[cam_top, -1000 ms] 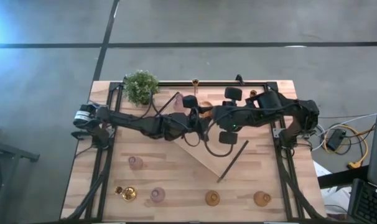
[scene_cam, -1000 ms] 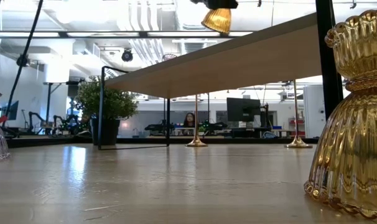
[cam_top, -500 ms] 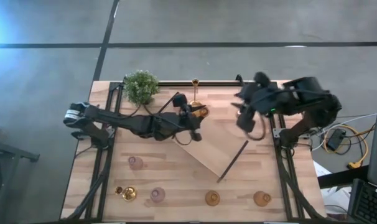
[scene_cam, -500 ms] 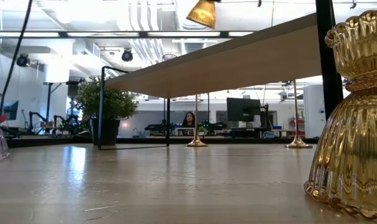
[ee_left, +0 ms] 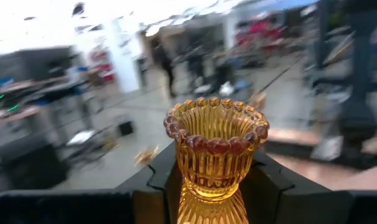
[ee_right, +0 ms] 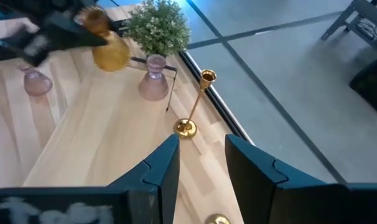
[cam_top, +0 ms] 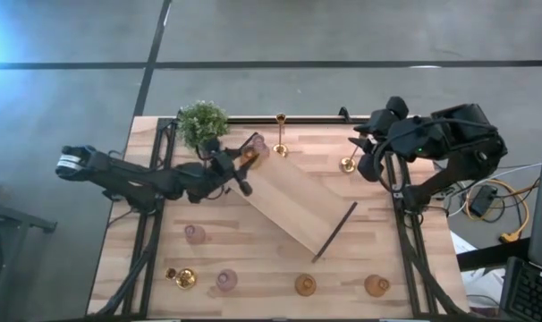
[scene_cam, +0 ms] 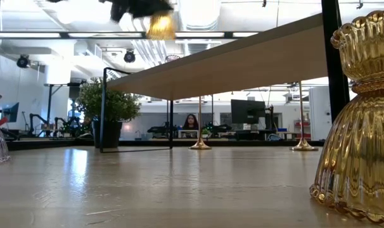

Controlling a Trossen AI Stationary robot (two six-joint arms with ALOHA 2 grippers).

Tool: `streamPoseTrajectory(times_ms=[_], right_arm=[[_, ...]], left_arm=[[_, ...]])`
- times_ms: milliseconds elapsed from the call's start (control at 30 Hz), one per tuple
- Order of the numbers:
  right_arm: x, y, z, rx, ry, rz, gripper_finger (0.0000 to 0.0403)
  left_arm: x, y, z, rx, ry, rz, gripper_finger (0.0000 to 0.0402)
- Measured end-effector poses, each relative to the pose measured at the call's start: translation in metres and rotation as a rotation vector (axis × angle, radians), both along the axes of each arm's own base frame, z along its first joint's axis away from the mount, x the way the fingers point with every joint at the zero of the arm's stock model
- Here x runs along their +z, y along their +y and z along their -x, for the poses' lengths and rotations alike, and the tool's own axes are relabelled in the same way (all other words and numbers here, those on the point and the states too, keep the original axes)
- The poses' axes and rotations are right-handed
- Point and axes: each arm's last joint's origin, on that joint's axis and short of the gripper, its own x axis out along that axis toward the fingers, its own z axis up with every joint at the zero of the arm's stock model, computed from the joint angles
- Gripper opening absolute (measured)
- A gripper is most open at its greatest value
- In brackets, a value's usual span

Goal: Pick & Place candle stick holders
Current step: Put the top yellow candle holder on the shelf

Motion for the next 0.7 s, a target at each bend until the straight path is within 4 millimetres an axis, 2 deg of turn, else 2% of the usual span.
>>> streamPoseTrajectory(times_ms=[133, 367, 700], right_arm=[[-0.001, 0.0, -0.001, 0.002, 0.006, 0.006, 0.0124], [-0.003, 0.0, -0.002, -0.011, 0.018, 0.029, 0.0114], [-0.01, 0.001, -0.006, -0.011, 0.05, 0.036, 0.0114]], left_arm=[[-0.02, 0.001, 0.003, 0.01, 0.018, 0.05, 0.0125], [-0.026, -0.002, 0.0, -0.095, 0.024, 0.062, 0.0125], [-0.04, 0.001, 0.001, -0.105, 0.041, 0.095, 0.0125]])
